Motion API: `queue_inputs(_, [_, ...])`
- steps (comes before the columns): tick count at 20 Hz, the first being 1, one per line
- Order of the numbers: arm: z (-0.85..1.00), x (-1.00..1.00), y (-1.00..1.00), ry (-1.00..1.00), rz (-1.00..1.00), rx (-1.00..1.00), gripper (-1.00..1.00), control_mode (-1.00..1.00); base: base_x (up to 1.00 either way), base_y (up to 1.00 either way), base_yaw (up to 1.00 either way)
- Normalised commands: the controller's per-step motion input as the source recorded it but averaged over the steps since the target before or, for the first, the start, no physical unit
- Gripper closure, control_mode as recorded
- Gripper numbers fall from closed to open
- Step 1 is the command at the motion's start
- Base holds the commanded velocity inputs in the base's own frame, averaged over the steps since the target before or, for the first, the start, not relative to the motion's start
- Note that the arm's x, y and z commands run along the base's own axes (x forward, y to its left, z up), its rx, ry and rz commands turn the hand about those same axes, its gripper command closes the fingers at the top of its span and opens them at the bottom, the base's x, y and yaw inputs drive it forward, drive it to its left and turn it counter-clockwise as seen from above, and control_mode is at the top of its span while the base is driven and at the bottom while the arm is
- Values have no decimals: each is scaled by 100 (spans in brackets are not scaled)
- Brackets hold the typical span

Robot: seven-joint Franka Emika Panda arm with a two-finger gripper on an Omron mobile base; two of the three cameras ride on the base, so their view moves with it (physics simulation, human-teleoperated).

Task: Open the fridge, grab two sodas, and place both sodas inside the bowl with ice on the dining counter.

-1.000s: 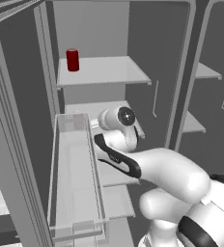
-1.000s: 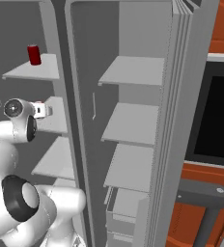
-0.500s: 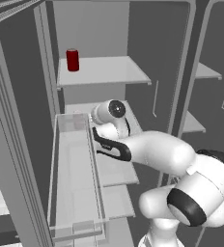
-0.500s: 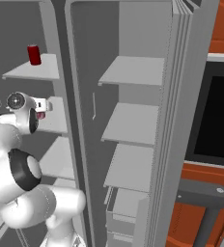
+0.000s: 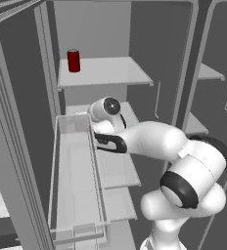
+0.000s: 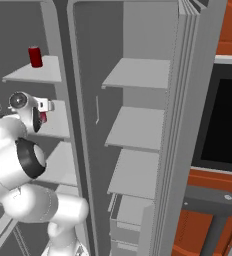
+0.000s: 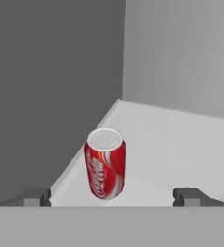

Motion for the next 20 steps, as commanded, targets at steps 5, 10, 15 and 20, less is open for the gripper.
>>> queue_inputs(5, [0, 36, 16, 0, 0, 0, -100, -100, 0, 0, 0])
queue_inputs(10, [-1, 31, 18, 0, 0, 0, -100, -100, 0, 0, 0])
queue_inputs(15, [-13, 24, 23, 0, 0, 0, -100, -100, 0, 0, 0])
queue_inputs(20, [-44, 5, 16, 0, 2, 0, -100, -100, 0, 0, 0])
